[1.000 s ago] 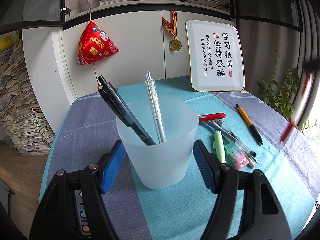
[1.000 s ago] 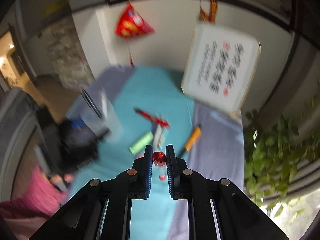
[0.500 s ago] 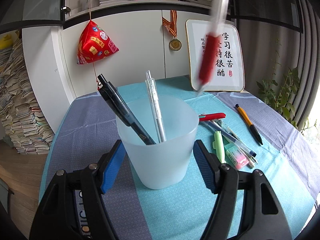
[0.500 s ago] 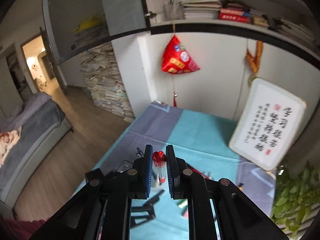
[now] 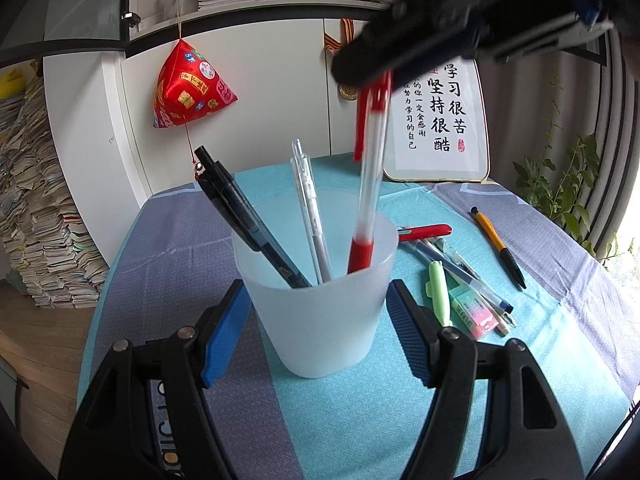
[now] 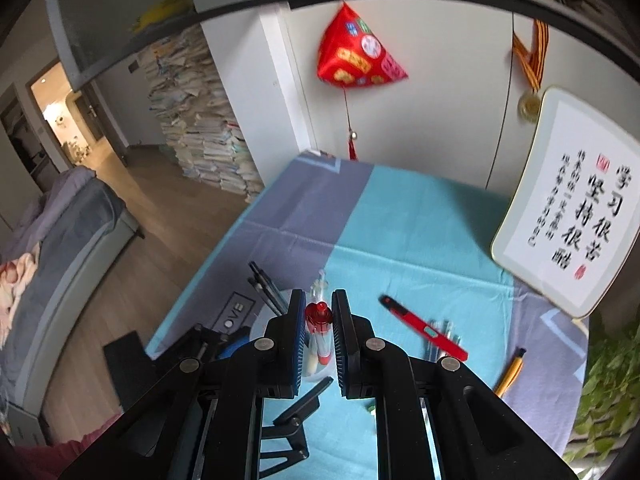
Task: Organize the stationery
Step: 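Lower the red-capped pen into the cup and open the right tool, then grasp the orange-and-black pen with the right tool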
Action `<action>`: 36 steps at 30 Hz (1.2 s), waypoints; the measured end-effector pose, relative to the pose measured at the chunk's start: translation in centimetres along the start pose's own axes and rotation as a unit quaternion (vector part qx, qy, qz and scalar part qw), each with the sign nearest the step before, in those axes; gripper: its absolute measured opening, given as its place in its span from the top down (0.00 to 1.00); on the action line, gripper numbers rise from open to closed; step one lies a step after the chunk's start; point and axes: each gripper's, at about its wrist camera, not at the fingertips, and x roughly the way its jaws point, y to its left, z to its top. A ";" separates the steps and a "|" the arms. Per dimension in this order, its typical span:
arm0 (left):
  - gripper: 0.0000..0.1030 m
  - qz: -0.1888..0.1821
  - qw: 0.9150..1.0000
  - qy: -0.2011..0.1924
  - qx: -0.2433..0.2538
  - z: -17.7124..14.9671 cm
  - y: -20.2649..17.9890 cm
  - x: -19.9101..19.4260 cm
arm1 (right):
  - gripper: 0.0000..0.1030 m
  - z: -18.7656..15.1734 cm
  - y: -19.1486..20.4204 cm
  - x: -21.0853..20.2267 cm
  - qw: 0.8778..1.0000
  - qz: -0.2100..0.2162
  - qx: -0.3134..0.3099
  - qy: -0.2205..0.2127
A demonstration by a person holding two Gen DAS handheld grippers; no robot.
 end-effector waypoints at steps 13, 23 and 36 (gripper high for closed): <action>0.33 0.000 1.000 0.001 -0.001 -0.1 -0.1 0.0 | 0.87 -0.4 -1.1 2.6 1.000 0.002 0.017 0.022; 0.33 0.001 1.000 0.003 -0.001 -0.3 -0.3 0.1 | 0.87 -0.5 -2.6 0.4 0.999 0.014 0.050 0.000; 0.33 0.001 1.000 0.004 0.000 0.0 -0.3 0.1 | 0.85 -6.9 -14.5 -0.4 0.970 -0.152 0.185 0.053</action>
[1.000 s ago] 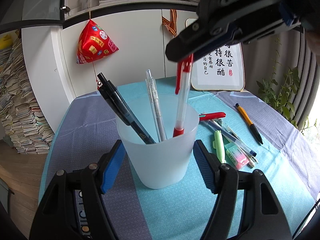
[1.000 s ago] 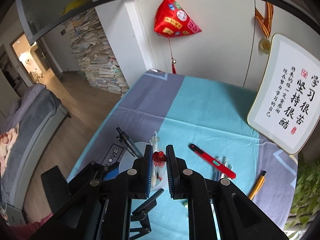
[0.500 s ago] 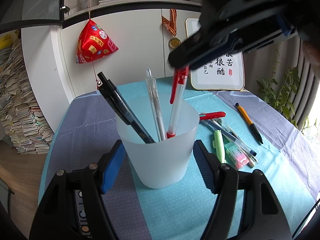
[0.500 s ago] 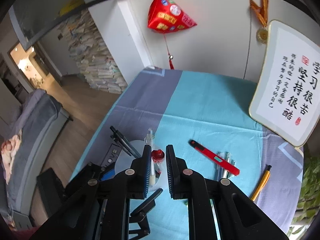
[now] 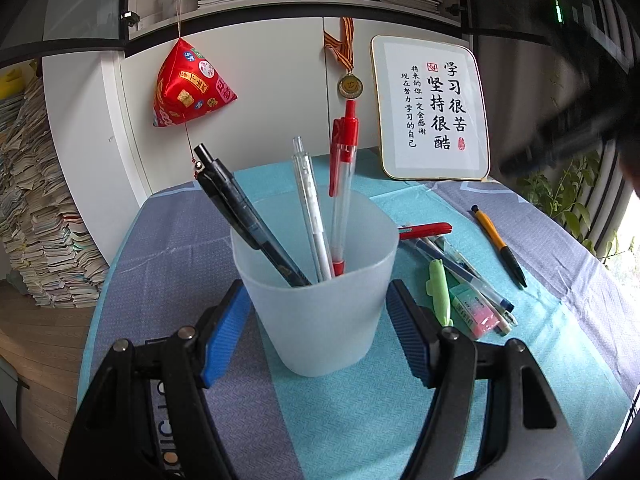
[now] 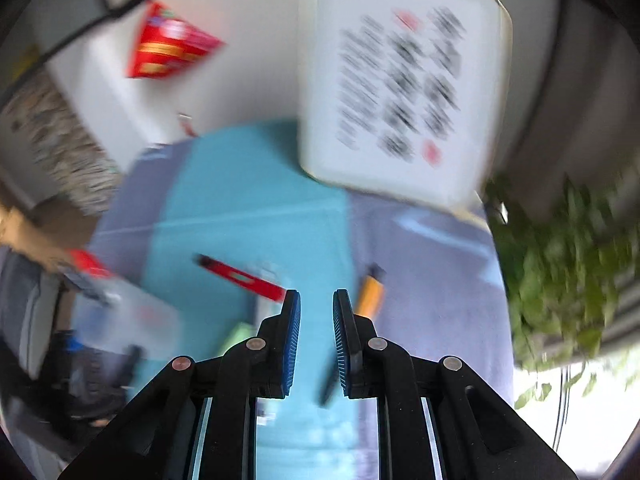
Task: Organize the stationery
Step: 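Grasp the orange-and-black pen with the right tool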
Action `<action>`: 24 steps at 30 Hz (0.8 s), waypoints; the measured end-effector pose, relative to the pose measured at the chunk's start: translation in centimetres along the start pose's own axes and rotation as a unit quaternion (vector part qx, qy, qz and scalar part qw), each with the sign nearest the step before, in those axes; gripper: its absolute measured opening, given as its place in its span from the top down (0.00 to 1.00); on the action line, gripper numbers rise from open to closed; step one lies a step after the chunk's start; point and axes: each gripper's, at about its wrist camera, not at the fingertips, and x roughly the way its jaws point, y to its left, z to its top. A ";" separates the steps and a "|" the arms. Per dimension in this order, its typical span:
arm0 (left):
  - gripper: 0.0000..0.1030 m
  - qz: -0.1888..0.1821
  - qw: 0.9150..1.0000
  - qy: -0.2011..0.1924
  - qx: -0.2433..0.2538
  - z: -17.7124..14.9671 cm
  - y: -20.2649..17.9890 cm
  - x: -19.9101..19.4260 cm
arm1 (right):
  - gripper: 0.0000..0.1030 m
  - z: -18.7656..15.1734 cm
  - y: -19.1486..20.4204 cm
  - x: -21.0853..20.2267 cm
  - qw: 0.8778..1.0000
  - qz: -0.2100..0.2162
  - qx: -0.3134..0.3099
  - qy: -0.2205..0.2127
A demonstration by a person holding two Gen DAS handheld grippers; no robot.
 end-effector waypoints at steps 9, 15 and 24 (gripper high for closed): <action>0.33 0.000 1.000 0.000 0.000 0.0 0.0 0.0 | 0.70 -0.2 -3.7 4.7 0.997 -0.005 0.052 0.056; 0.33 0.000 1.000 0.000 0.000 0.0 0.0 0.0 | 0.54 1.2 -3.7 6.2 0.997 -0.018 0.063 0.050; 0.33 0.000 1.000 0.000 0.001 0.0 0.0 0.0 | 0.85 2.2 -2.9 8.5 0.994 -0.057 0.066 0.062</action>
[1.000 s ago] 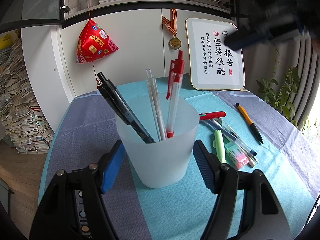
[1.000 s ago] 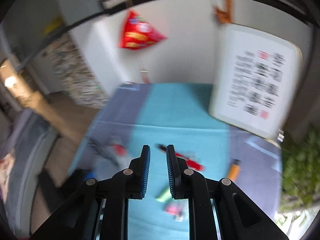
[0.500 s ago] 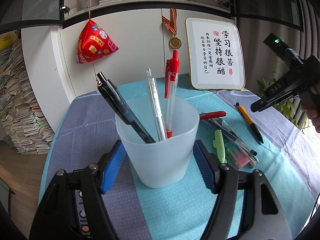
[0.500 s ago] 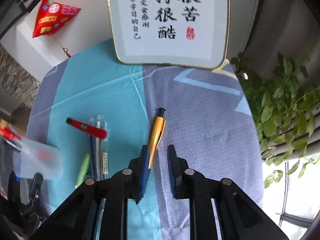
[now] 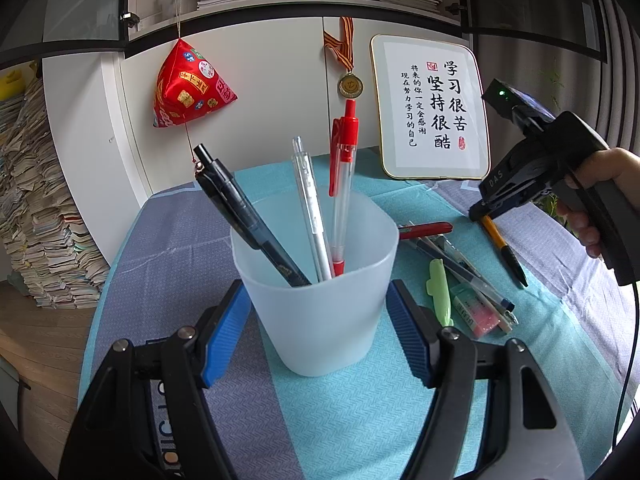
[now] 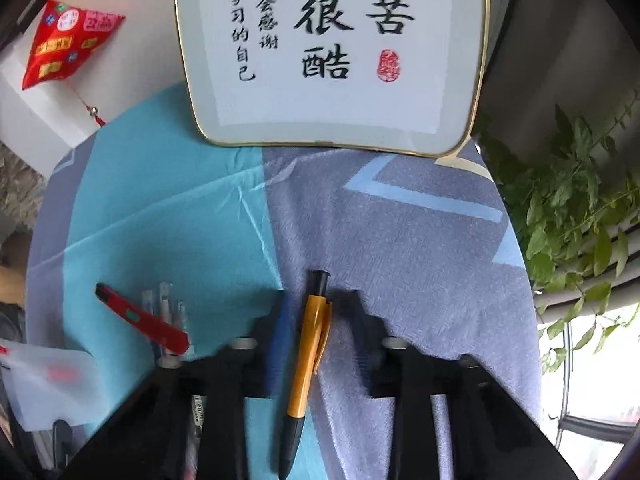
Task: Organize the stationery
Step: 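Grasp the orange-and-black pen with the right tool, then carry the orange-and-black pen with the right tool into the cup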
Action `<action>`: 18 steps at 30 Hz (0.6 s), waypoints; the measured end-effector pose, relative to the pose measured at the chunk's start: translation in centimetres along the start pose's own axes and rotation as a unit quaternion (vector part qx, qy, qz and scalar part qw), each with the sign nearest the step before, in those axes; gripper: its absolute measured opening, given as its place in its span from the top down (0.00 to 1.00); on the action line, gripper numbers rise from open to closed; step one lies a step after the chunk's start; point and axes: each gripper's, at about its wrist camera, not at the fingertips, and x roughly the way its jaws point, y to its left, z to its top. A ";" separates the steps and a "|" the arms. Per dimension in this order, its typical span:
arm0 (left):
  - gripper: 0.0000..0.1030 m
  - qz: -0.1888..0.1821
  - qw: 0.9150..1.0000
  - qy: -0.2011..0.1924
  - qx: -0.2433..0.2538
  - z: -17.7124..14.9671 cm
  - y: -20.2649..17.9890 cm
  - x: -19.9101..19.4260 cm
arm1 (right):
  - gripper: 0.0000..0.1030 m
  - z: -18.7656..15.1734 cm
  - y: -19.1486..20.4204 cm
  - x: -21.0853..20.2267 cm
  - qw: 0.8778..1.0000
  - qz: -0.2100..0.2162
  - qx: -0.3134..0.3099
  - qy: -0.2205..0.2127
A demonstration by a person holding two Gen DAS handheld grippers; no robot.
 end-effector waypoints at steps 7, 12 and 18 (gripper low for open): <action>0.33 0.000 1.000 0.001 0.000 0.0 0.0 -0.1 | 0.86 -0.7 0.0 -2.7 0.999 0.033 -0.011 -0.029; 0.33 0.000 1.000 0.000 0.000 0.0 0.0 0.0 | 0.86 -2.9 1.0 -8.5 0.993 0.058 -0.052 -0.084; 0.33 -0.001 1.000 0.001 0.000 0.0 0.1 -0.1 | 0.86 -5.2 3.4 -15.7 0.978 0.096 -0.096 -0.156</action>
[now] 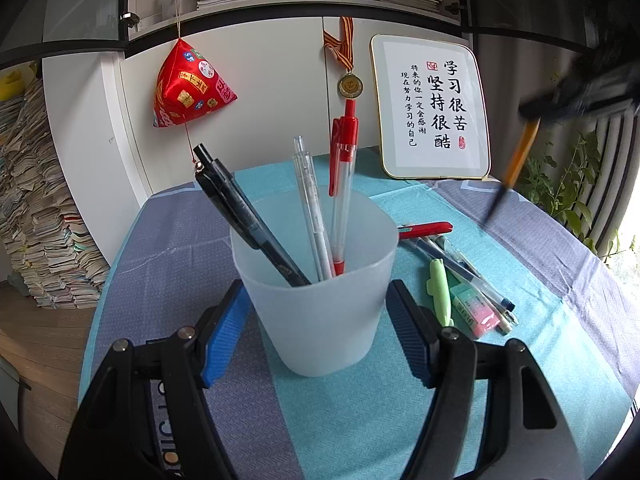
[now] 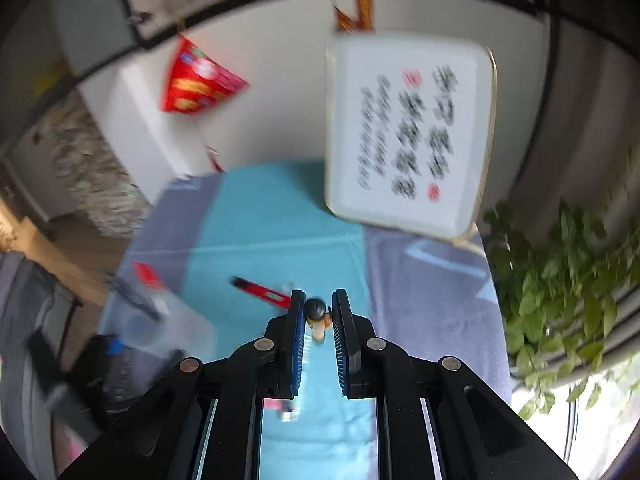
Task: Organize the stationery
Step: 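Carry the orange-and-black pen with the right tool into the cup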
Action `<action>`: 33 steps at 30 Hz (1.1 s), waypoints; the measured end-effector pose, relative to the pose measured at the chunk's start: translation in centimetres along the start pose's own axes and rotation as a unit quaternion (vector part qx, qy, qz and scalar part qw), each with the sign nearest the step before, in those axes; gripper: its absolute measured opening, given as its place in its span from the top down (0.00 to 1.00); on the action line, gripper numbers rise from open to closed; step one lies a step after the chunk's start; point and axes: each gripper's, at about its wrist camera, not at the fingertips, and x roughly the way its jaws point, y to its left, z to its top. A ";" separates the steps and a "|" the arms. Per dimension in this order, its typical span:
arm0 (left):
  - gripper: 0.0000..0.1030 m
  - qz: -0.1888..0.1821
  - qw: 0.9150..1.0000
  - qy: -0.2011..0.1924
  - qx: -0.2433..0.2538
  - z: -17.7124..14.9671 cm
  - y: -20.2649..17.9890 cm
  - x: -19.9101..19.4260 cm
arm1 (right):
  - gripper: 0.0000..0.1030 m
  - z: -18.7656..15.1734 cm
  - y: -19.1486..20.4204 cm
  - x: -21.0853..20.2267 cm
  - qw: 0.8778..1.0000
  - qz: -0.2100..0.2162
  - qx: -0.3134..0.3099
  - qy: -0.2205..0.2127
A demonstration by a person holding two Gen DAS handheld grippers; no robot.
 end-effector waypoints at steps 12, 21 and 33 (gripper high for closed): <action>0.33 0.000 1.000 0.000 0.000 0.0 0.0 0.0 | 0.86 2.7 9.9 -7.1 0.986 0.110 -0.102 -0.072; 0.33 0.000 1.000 0.001 0.001 0.0 0.0 0.0 | 0.86 1.6 13.4 -2.4 0.984 0.116 -0.137 -0.019; 0.33 0.000 1.000 0.001 0.001 0.0 0.0 0.0 | 0.86 1.0 13.1 0.6 0.985 0.101 -0.137 0.018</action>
